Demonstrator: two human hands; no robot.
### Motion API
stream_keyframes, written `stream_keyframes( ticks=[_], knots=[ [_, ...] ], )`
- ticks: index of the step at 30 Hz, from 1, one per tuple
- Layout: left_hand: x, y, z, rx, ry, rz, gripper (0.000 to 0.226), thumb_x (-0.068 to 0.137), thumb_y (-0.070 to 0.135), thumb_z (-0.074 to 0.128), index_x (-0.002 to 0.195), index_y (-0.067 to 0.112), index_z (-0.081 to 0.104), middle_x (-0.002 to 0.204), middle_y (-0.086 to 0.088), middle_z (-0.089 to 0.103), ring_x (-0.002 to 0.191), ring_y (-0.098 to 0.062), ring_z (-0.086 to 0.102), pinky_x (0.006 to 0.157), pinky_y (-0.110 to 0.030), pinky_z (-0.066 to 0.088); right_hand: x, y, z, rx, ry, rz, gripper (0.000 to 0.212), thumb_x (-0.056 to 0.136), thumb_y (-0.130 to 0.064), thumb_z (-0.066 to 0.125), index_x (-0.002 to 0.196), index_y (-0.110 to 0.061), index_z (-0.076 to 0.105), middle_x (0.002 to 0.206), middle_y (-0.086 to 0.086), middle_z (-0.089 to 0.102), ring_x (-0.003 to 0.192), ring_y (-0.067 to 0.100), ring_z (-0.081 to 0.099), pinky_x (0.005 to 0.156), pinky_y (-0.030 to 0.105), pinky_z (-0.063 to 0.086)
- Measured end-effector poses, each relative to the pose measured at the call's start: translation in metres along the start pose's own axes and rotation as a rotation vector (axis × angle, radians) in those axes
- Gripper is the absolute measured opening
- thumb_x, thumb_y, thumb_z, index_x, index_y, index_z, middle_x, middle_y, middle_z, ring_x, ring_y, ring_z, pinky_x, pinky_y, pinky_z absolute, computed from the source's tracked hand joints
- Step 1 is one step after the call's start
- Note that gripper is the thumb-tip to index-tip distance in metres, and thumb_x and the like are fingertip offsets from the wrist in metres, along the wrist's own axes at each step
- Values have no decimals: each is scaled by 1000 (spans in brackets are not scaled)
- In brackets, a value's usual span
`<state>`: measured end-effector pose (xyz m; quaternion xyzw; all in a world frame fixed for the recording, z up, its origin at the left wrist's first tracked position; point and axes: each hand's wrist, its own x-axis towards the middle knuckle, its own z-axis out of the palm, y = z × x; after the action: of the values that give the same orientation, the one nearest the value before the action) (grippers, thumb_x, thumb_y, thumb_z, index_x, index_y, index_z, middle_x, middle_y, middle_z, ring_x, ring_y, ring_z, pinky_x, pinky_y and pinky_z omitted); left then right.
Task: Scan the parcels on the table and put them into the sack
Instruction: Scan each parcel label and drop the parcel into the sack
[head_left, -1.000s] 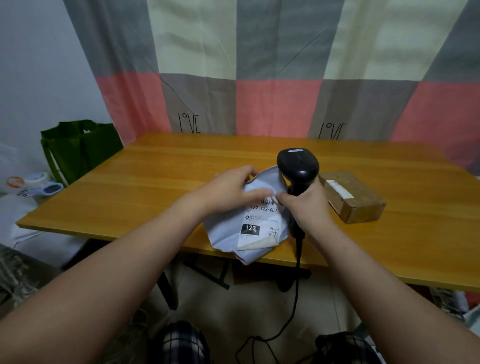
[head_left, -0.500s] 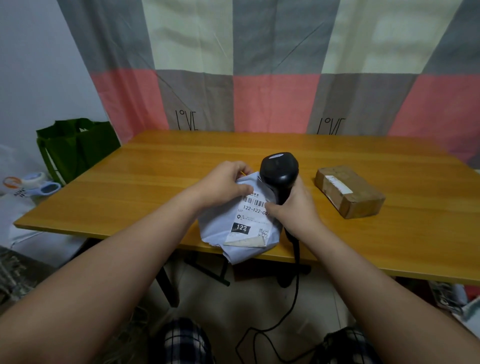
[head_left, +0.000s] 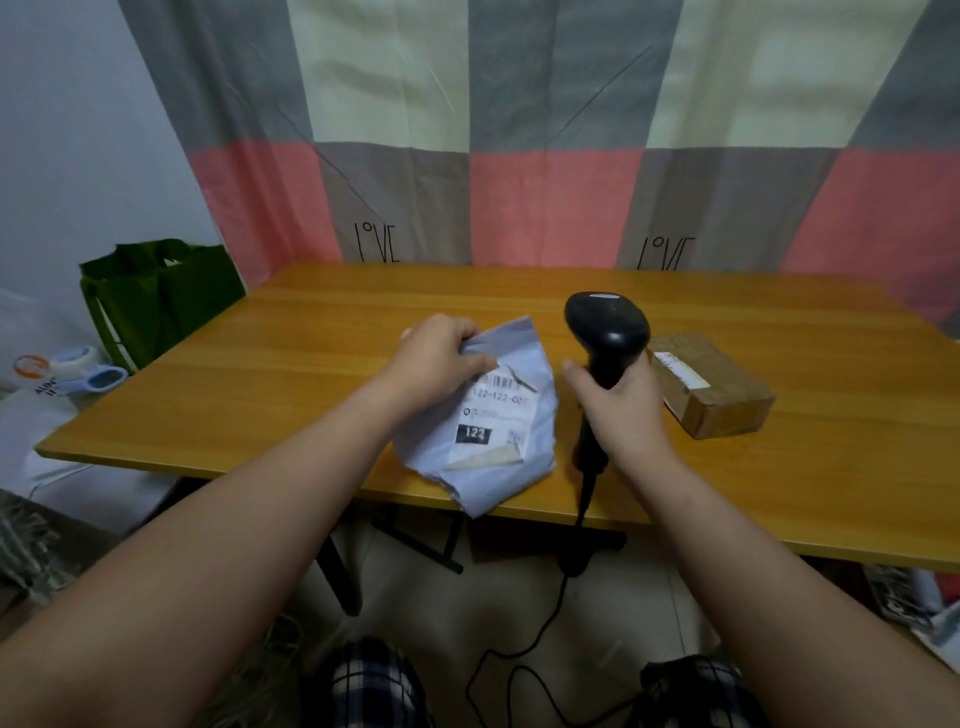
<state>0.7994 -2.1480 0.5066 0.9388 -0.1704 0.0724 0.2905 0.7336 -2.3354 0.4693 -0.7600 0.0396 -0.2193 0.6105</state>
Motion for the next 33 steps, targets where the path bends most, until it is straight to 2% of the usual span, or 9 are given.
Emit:
stream_keyframes(
  ticks=[5,9,14,18,22,25,29,31,33],
  knots=[
    [11,-16,-14,-188,91,-69,15,86,20,71,81,6,66,69,-1,59,62,-11,49,53,-24,34,-19,-9,-12,56,-138,94,17,81,-27,73,72,-15,64,54,-1,57,50,17,57,53,35,46],
    [15,-23,-17,-197,97,-83,13,87,18,69,75,19,66,66,11,61,56,3,51,51,-14,37,-39,-3,-1,-80,-180,36,20,81,-28,74,68,-19,63,55,1,60,53,20,60,59,44,53],
    [16,-30,-19,-184,92,-109,8,89,21,67,91,13,70,87,-11,71,75,-19,58,70,-33,44,-42,1,4,-82,-196,56,20,84,-30,68,71,-14,65,51,7,61,45,20,61,50,32,49],
    [16,-31,-18,-184,99,-111,4,89,21,66,89,18,69,85,-3,71,85,-24,66,78,-40,50,-41,3,4,-66,-203,68,19,85,-30,67,79,-13,65,55,8,62,44,21,62,49,29,48],
    [15,-30,-17,-175,106,-94,10,89,22,66,80,25,64,73,10,63,73,-15,61,71,-32,46,-43,3,2,-31,-208,58,18,85,-29,67,79,-12,66,55,10,62,46,23,62,56,38,54],
    [10,-28,-22,-141,106,-71,8,88,24,67,85,17,66,79,3,67,74,-16,60,72,-35,46,-44,3,1,-23,-215,27,15,84,-31,70,83,-16,67,59,7,63,54,23,64,61,47,56],
    [-20,-21,-44,29,136,33,21,87,22,68,70,18,56,62,8,53,62,-9,48,50,-16,28,-49,-4,11,-1,-281,-25,11,81,-28,73,75,-22,67,59,1,63,58,17,62,62,50,54],
    [-47,-20,-62,70,204,72,32,88,18,67,64,23,47,57,12,45,57,0,46,49,-17,28,-56,-11,24,46,-345,-45,13,82,-24,74,70,-26,68,56,0,62,53,15,60,59,49,52],
    [-81,-25,-80,92,282,39,24,90,18,64,70,15,51,61,5,47,62,-6,47,54,-28,28,-66,-22,43,98,-420,-76,20,84,-21,73,67,-32,68,56,-1,61,52,16,58,56,44,50]
  ],
)
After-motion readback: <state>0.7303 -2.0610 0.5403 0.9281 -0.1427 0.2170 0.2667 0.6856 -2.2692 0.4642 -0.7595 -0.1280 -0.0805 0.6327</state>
